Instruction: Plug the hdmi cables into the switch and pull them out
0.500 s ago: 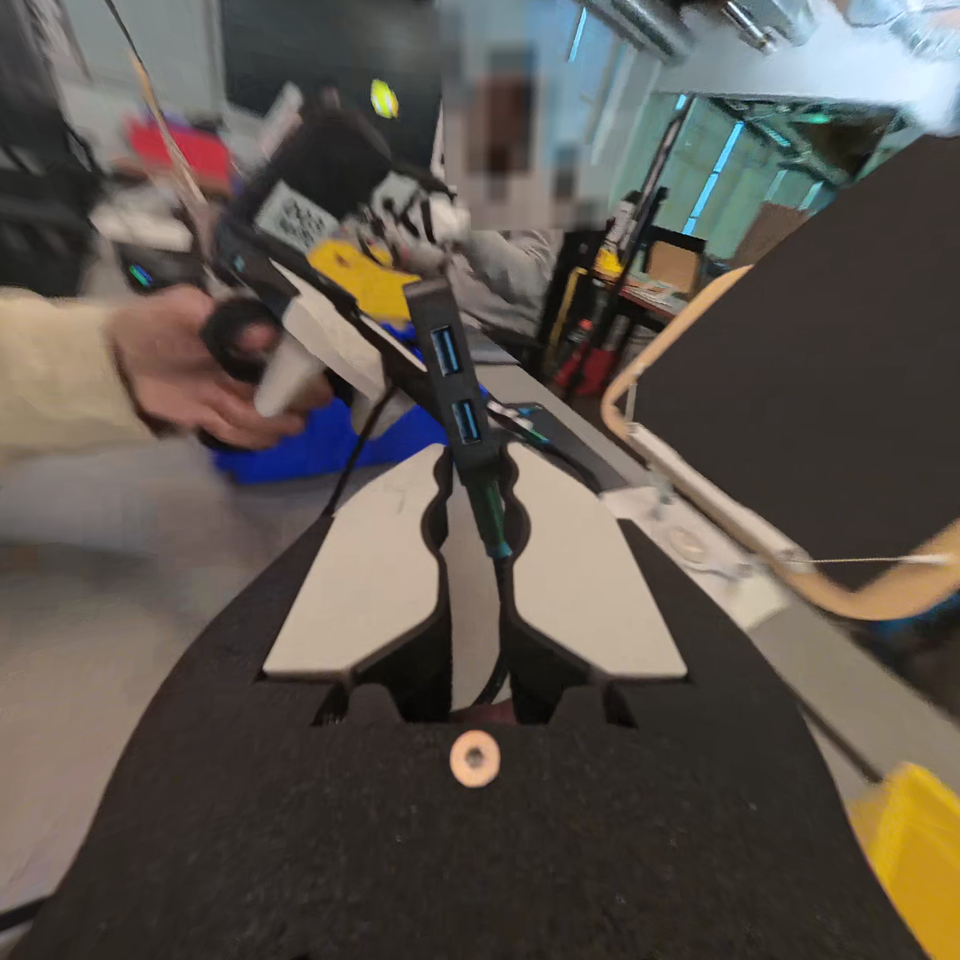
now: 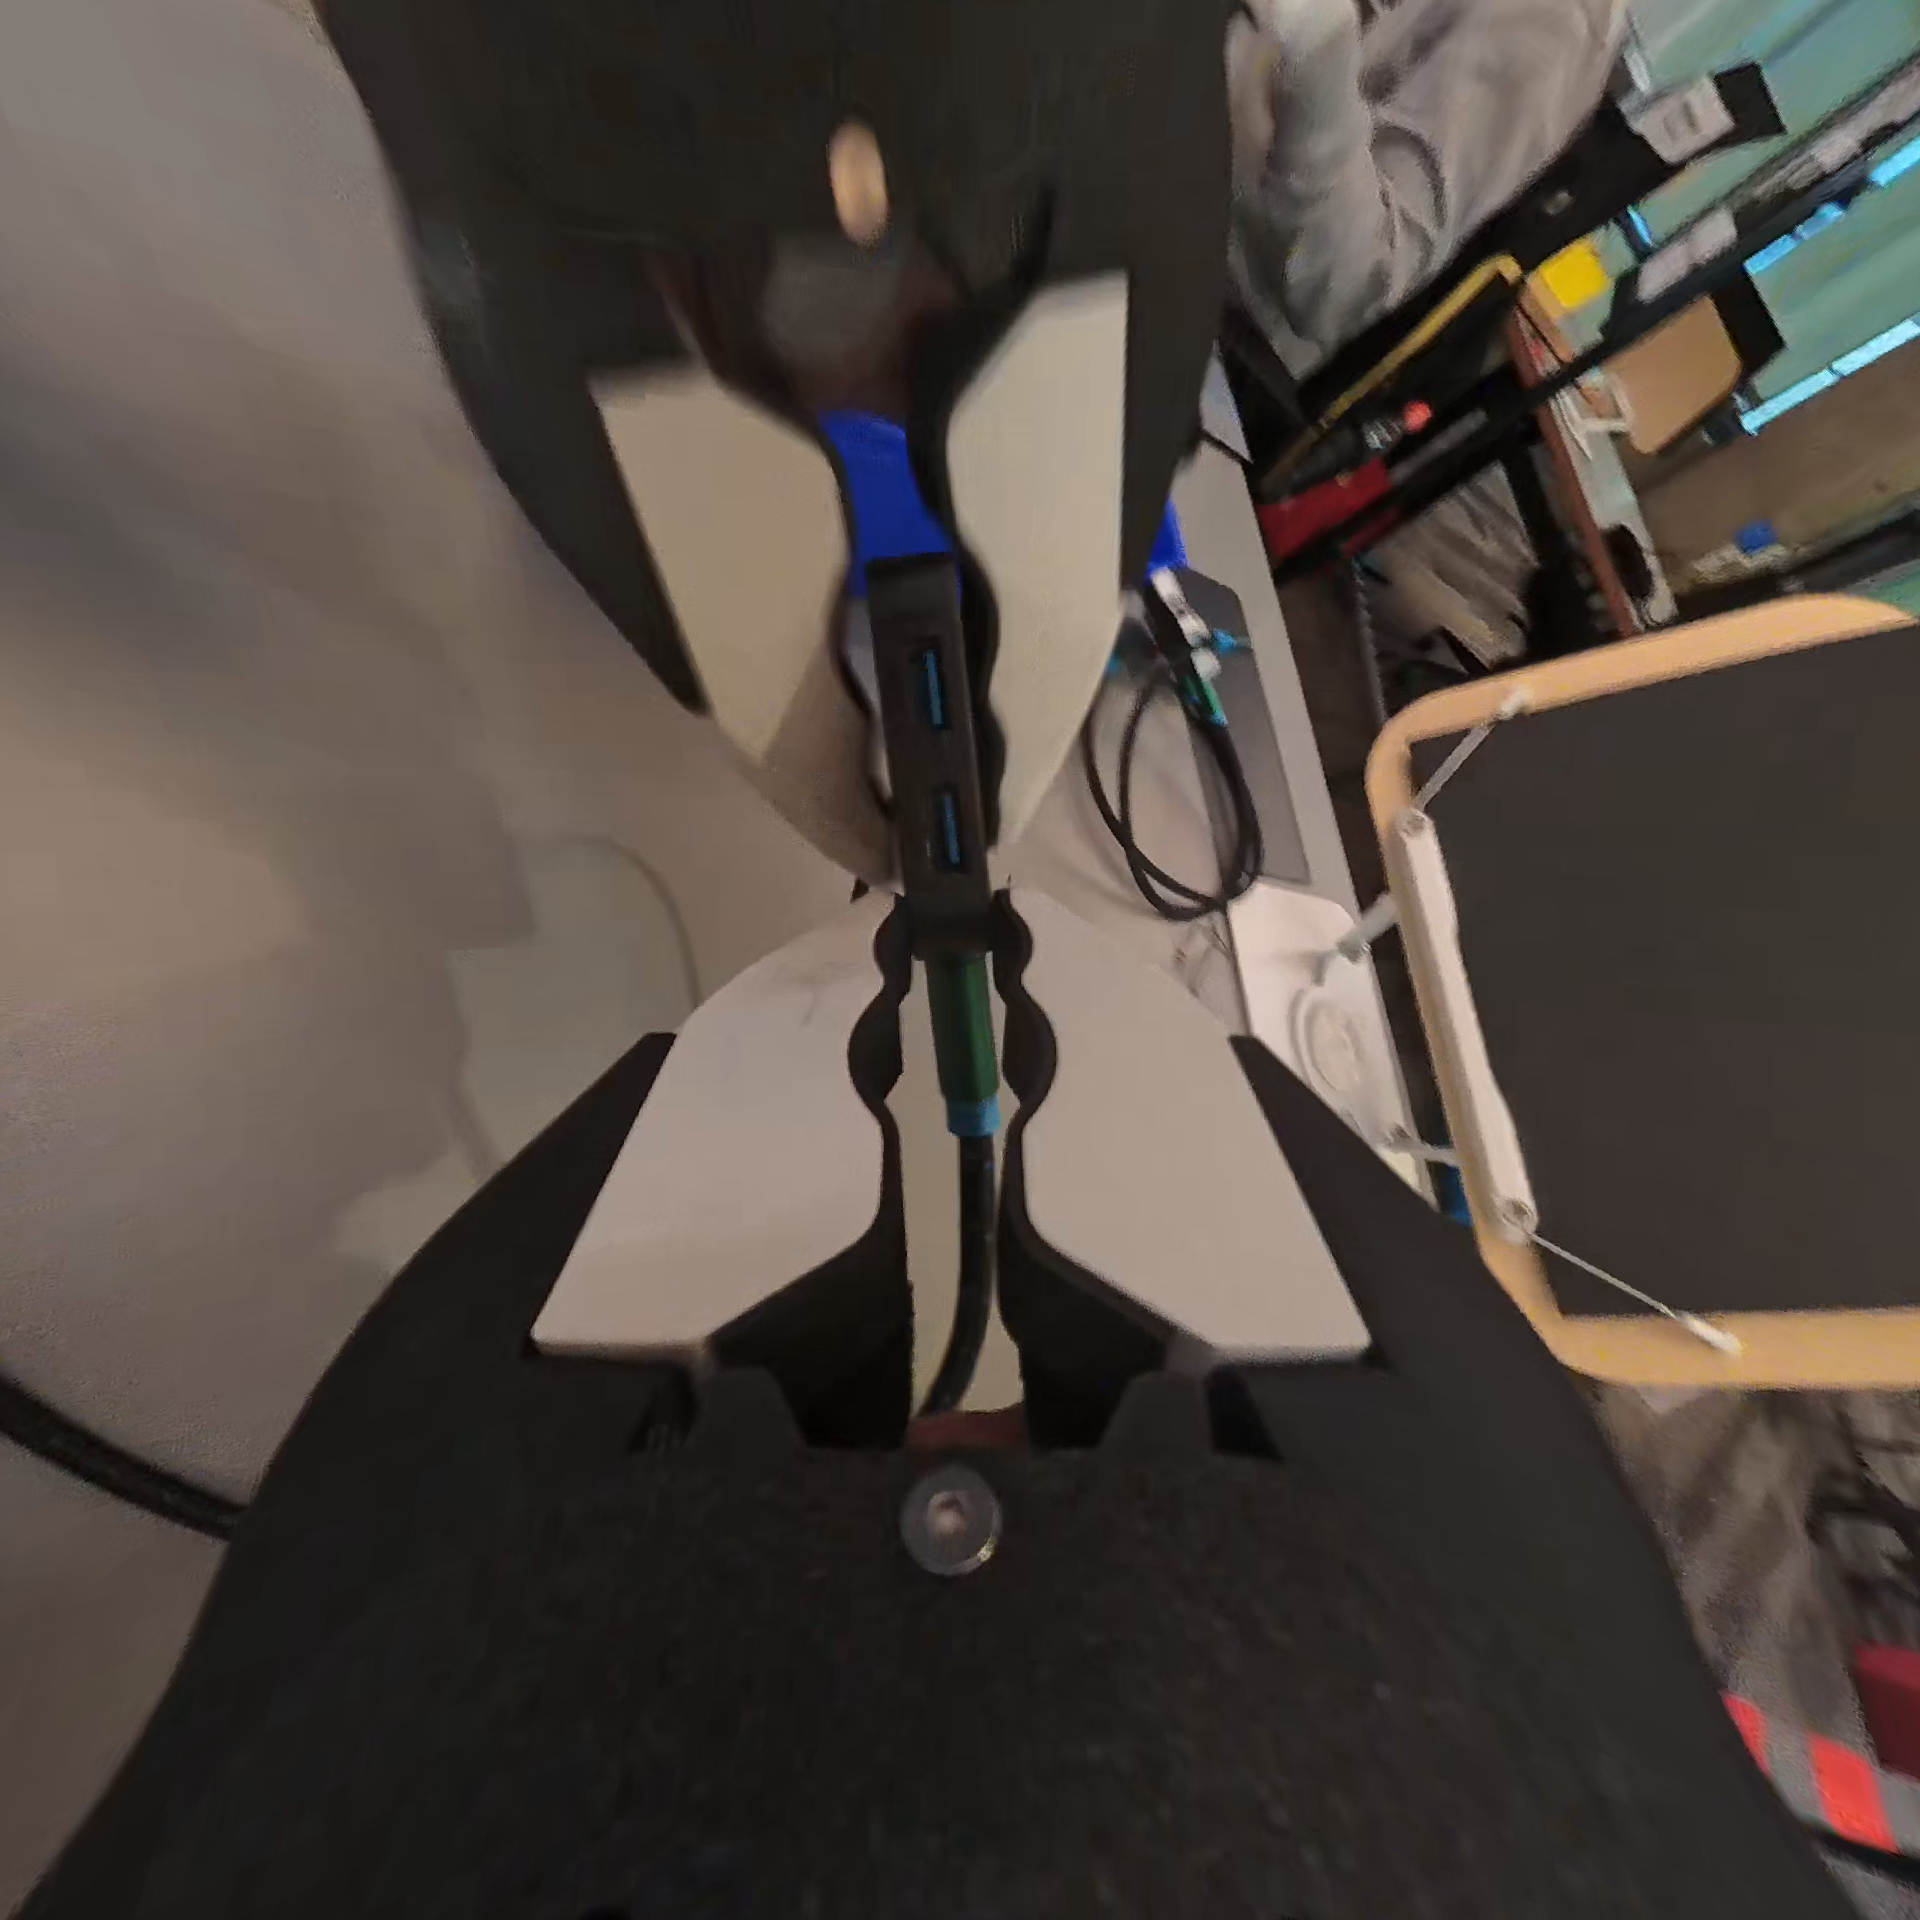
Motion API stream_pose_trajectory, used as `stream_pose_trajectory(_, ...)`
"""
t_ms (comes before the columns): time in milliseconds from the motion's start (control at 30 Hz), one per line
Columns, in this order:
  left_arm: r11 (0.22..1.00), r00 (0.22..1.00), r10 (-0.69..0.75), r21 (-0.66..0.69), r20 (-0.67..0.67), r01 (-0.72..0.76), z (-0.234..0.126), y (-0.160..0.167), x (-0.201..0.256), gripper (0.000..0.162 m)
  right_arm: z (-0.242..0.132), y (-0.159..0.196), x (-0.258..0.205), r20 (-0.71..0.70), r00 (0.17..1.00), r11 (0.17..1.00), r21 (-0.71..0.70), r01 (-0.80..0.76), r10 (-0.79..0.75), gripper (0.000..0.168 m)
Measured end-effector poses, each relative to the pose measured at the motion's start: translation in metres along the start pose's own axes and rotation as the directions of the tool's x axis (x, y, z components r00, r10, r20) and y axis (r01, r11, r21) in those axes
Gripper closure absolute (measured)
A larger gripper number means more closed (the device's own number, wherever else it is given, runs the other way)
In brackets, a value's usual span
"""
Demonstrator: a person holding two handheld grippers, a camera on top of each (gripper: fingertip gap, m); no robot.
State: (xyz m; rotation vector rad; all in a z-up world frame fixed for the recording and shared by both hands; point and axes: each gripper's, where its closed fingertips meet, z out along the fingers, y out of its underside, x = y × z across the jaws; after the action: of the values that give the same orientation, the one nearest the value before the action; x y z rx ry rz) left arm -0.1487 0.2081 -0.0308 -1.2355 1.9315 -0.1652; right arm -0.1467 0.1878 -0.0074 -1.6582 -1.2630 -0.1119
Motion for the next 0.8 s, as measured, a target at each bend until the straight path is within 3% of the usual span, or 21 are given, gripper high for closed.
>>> stream_pose_trajectory(100, 0.998, 0.999, 0.036, 0.055, 0.022, -0.037, 0.004, -0.002, 0.003, 0.146, -0.001, 0.002, -0.004, -0.011, 1.000, 1.000, 0.026, -0.016, 0.016, 0.153)
stream_pose_trajectory(233, 0.979, 0.989, 0.067, 0.181, 0.129, -0.090, 0.001, 0.002, 0.001, 0.146, -0.026, 0.012, -0.003, 0.089, 0.961, 0.948, 0.161, -0.273, 0.261, 0.153)
stream_pose_trajectory(333, 0.966, 0.989, 0.057, 0.242, 0.135, -0.088, -0.003, 0.007, 0.006, 0.147, -0.037, 0.036, -0.003, 0.204, 0.876, 0.866, 0.169, -0.470, 0.436, 0.152)
stream_pose_trajectory(433, 0.954, 0.985, 0.086, 0.271, 0.151, -0.125, -0.004, 0.004, 0.012, 0.147, -0.035, 0.038, -0.015, 0.349, 0.758, 0.762, 0.161, -0.628, 0.551, 0.141)
stream_pose_trajectory(500, 0.950, 0.981, 0.100, 0.278, 0.168, -0.145, -0.003, 0.002, 0.013, 0.146, -0.026, 0.036, -0.019, 0.381, 0.705, 0.709, 0.159, -0.687, 0.598, 0.147)
stream_pose_trajectory(667, 0.980, 0.980, -0.003, 0.198, 0.197, -0.037, 0.013, 0.020, 0.005, 0.144, -0.005, 0.048, -0.020, 0.297, 0.652, 0.663, 0.079, -0.745, 0.697, 0.158)
stream_pose_trajectory(733, 0.994, 0.973, -0.021, 0.109, 0.231, -0.004, 0.020, 0.031, 0.000, 0.140, -0.001, 0.048, -0.022, 0.220, 0.693, 0.701, 0.050, -0.711, 0.687, 0.162)
stream_pose_trajectory(800, 0.996, 0.961, 0.051, 0.053, 0.273, -0.068, 0.025, 0.032, 0.004, 0.138, 0.001, 0.036, -0.029, 0.171, 0.747, 0.756, 0.020, -0.655, 0.643, 0.163)
